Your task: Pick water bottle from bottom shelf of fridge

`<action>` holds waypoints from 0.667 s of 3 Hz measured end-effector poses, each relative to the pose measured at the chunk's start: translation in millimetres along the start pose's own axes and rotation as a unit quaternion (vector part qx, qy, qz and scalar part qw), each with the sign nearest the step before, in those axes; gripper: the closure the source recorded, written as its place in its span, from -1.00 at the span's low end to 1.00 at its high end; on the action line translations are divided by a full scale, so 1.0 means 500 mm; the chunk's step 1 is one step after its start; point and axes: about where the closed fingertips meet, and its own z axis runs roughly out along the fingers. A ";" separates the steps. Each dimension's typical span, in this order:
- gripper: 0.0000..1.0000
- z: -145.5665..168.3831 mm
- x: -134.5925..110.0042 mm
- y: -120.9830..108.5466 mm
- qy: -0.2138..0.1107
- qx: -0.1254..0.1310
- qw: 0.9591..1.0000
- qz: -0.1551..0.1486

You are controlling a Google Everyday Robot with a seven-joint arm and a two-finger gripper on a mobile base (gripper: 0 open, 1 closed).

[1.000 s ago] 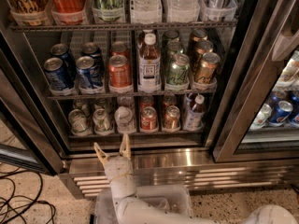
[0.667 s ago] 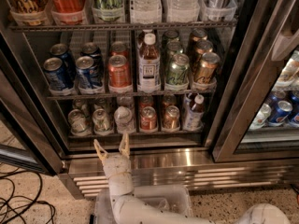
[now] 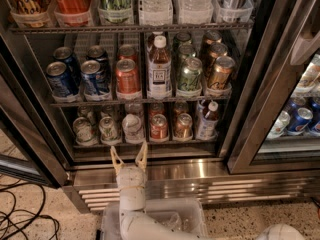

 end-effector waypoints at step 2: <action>-0.44 0.027 0.002 0.011 0.008 -0.021 1.000 0.015</action>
Offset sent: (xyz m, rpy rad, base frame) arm 0.0138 0.0105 -0.0002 0.0217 0.0277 0.0613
